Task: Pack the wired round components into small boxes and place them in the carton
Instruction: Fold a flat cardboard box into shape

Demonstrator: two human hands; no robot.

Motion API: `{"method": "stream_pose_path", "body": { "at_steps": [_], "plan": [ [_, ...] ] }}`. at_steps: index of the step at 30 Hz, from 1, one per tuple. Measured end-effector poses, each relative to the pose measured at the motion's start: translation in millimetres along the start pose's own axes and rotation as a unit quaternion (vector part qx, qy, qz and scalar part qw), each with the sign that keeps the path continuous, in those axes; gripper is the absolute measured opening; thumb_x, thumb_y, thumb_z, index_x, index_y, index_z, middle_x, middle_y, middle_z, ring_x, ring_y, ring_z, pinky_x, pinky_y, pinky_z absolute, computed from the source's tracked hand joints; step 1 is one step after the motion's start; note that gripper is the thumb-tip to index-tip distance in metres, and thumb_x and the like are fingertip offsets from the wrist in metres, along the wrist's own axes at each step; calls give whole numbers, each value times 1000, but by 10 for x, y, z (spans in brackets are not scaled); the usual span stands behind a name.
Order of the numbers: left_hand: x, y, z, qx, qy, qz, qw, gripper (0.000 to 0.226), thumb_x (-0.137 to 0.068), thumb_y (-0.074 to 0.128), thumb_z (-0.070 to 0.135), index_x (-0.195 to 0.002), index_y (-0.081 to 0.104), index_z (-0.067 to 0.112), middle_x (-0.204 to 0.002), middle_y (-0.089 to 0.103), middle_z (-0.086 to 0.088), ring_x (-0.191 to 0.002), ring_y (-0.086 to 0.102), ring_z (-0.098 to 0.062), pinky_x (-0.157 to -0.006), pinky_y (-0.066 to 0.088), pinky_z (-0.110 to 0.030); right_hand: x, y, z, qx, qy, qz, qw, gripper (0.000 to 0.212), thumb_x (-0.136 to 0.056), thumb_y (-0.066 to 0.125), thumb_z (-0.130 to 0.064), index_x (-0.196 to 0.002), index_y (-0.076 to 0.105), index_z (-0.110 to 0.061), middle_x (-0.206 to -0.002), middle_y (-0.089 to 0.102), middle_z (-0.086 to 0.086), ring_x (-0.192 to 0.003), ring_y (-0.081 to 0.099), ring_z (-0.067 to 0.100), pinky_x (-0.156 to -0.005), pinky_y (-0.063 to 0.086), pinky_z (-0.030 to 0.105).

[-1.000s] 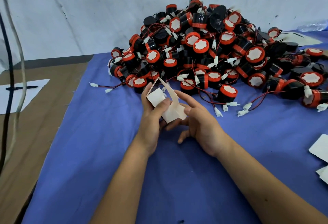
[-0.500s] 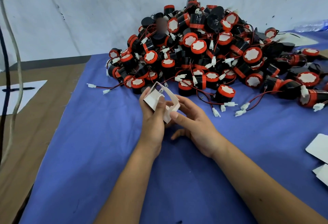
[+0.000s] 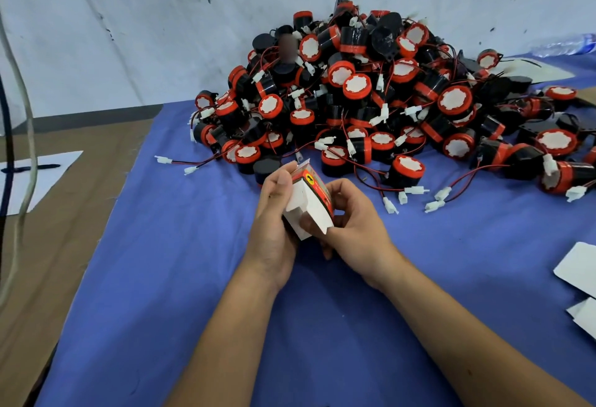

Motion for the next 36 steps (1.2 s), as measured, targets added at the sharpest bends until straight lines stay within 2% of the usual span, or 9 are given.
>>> {"method": "stream_pose_path", "body": {
  "at_steps": [4, 8, 12, 14, 17, 21, 25, 27, 36],
  "plan": [
    [8, -14, 72, -70, 80, 47, 993, 46, -95, 54, 56, -130, 59, 28, -123, 72, -9, -106, 71, -33, -64, 59, -41, 53, 114, -79, -62, -5, -70, 996, 53, -89, 72, 6, -128, 46, -18, -113, 68, 12, -72, 70, 28, -60, 60, 38],
    [23, -192, 221, -90, 144, 128, 977, 47, -89, 61, 59, -121, 62, 25, -123, 69, -16, -106, 68, -31, -90, 54, -58, 136, 304, -152, -212, 12, -173, 962, 52, -93, 67, -11, -142, 47, -15, -119, 62, 19, -86, 68, 33, -74, 61, 42],
    [131, -55, 317, -242, 247, 110, 932, 36, -91, 57, 54, -118, 60, 31, -107, 71, 9, -93, 71, -12, -74, 58, -35, 79, 180, -93, -72, 2, -65, 995, 46, -83, 75, -48, -114, 57, -17, -97, 73, 11, -68, 69, 24, -53, 55, 32],
    [130, 4, 267, -284, 253, 82, 921, 30, -93, 57, 42, -122, 57, 38, -104, 71, 15, -90, 72, -10, -68, 60, -31, 64, 104, -89, -10, -24, -18, 999, 42, -82, 77, -53, -107, 63, -23, -98, 74, 8, -79, 73, 25, -62, 58, 37],
    [72, 41, 228, -283, 229, 20, 931, 37, -99, 53, 28, -134, 52, 38, -112, 72, 16, -100, 71, -9, -77, 59, -28, 42, 0, -120, 51, -47, 14, 997, 35, -83, 74, -58, -108, 70, -34, -99, 73, 0, -82, 69, 36, -71, 59, 51],
    [39, 143, 88, -168, 122, -59, 976, 46, -108, 32, 44, -148, 50, 32, -141, 64, 4, -124, 64, -18, -98, 56, -37, 6, -132, -79, 49, -24, 49, 997, 24, -93, 73, -46, -112, 70, -33, -97, 74, -3, -59, 66, 28, -47, 51, 33],
    [85, 241, 50, -146, 104, -85, 980, 45, -107, 28, 49, -141, 56, 39, -114, 70, -7, -80, 63, -26, -59, 54, -40, -2, -108, -30, 65, -13, 29, 997, 25, -101, 64, -34, -125, 63, -28, -102, 73, -10, -58, 69, 26, -43, 52, 33],
    [86, 257, 32, -148, 104, -93, 979, 45, -107, 27, 50, -139, 58, 39, -106, 70, -11, -75, 60, -28, -55, 50, -40, -3, -100, -27, 71, -15, 31, 997, 21, -103, 61, -28, -124, 61, -25, -99, 73, -6, -59, 70, 27, -42, 53, 36],
    [105, 246, 89, -216, 166, -53, 961, 44, -108, 29, 38, -137, 58, 23, -140, 63, 3, -132, 58, -19, -112, 46, -42, -38, -169, -51, 164, -54, 65, 983, 10, -102, 59, -32, -102, 60, -42, -82, 69, -18, -59, 64, 18, -51, 57, 41]
  ]
}}
Point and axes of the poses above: each hand's wrist, its own x-axis away from the middle knuckle, its own y-axis out of the palm, z = x × y, the point moved 8 cm from there along -x, towards the middle knuckle
